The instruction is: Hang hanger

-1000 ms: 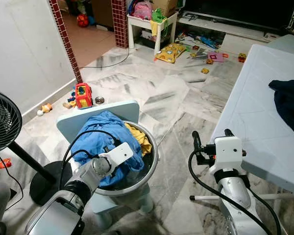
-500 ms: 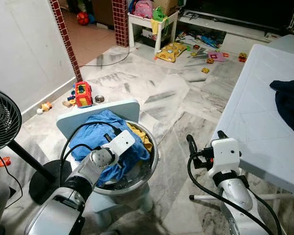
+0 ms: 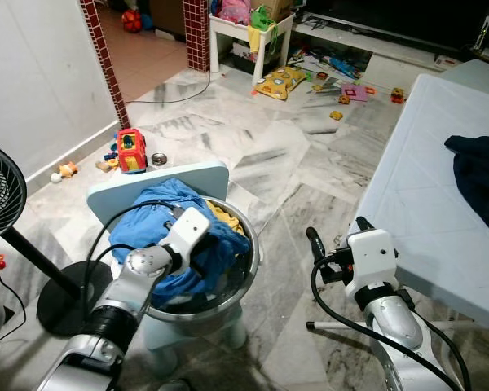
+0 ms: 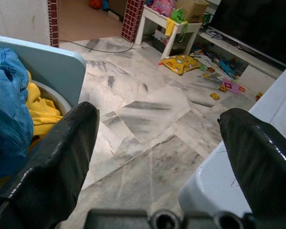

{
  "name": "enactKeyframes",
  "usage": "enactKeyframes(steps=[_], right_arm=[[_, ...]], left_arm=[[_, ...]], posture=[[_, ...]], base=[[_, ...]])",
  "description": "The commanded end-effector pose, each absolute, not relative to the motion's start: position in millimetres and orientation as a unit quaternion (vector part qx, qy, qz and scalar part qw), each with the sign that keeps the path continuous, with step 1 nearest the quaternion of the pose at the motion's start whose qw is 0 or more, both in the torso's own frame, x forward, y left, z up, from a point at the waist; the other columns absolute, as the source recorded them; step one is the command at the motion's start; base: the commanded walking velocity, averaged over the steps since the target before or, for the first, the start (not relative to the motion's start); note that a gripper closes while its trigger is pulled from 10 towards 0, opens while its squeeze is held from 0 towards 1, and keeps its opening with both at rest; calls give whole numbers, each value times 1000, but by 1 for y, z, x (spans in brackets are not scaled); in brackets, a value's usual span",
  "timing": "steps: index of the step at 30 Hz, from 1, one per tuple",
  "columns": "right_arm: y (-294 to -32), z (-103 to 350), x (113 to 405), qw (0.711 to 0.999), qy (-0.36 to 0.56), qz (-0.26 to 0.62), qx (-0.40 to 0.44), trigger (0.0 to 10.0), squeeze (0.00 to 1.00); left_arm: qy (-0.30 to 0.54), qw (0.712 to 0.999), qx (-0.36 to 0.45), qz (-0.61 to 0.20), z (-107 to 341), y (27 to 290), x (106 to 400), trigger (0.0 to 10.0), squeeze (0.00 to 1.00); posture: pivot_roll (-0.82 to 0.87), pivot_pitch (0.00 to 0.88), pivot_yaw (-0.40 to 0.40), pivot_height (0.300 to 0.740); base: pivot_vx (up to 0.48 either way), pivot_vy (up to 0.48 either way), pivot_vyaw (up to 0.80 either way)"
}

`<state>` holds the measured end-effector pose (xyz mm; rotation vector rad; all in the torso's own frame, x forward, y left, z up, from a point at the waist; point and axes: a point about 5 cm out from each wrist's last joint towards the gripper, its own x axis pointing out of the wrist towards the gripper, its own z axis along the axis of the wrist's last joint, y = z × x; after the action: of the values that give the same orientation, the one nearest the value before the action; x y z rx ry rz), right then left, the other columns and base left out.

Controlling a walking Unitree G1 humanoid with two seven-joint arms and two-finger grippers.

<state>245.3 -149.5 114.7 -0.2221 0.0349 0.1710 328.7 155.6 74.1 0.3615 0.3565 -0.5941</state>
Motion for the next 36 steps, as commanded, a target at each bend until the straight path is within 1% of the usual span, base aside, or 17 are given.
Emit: enactKeyframes(steps=[1,5,10,12,15,22,23,24,26,27,28,29,32,33,34,35,36], right_arm=[[-150,114,246,989,22,91,-115,10000,0],[-150,112,246,988,24,97,-115,10000,0],[-147,113,247,987,24,107,-116,10000,0],[-146,113,248,986,24,114,-118,10000,0],[-144,112,246,984,27,125,-124,10000,0],[-147,111,244,984,29,124,-127,10000,0],[-148,111,243,984,31,123,-128,10000,0],[-148,111,242,983,32,123,-129,10000,0],[-148,110,242,983,32,124,-129,10000,0],[-148,110,241,983,33,124,-130,10000,0],[-148,110,242,983,33,124,-130,10000,0],[-148,110,242,983,33,124,-130,10000,0],[-147,111,242,982,33,127,-134,10000,0],[-147,111,242,982,33,128,-136,10000,0],[-146,111,242,982,32,129,-137,10000,0],[-146,111,243,982,32,129,-137,10000,0],[-147,110,243,981,33,130,-139,10000,0]], left_arm=[[167,931,175,-274,82,164,329,0,0],[180,944,180,-209,82,194,325,0,0],[193,964,140,-121,79,214,323,0,0],[201,966,116,-112,77,212,320,0,0],[237,955,104,-144,62,194,308,0,0],[271,949,106,-123,49,195,300,0,0],[283,947,105,-113,46,197,298,1490,0],[288,946,107,-106,45,198,297,6667,0],[288,946,109,-103,44,199,297,6667,0],[287,946,111,-102,44,199,297,8902,0],[287,946,113,-101,44,199,297,8902,0],[287,946,113,-101,44,199,298,10000,0],[278,949,111,-101,47,196,301,10000,0],[277,950,105,-101,48,194,302,10000,690],[277,950,101,-101,49,193,302,10000,690],[276,951,96,-102,49,192,303,10000,1000],[269,953,91,-108,51,188,305,10000,1000]], posture=[[95,68,-109,740],[109,67,-119,740],[111,69,-129,740],[111,70,-131,740],[102,69,-130,740],[91,70,-128,740],[90,71,-128,740],[88,71,-129,740],[87,71,-129,740],[87,70,-130,740],[87,70,-131,740],[86,69,-131,740],[86,66,-133,740],[86,65,-134,740],[86,65,-134,740],[86,65,-133,740],[85,64,-134,740]], base=[[0,0,0],[0,0,0],[0,0,0],[0,0,0],[0,0,0],[0,0,0],[0,0,0],[0,0,0],[0,0,0],[0,0,0],[0,0,0],[0,0,0],[0,0,0],[0,0,0],[0,0,0],[0,0,0],[0,0,0]])
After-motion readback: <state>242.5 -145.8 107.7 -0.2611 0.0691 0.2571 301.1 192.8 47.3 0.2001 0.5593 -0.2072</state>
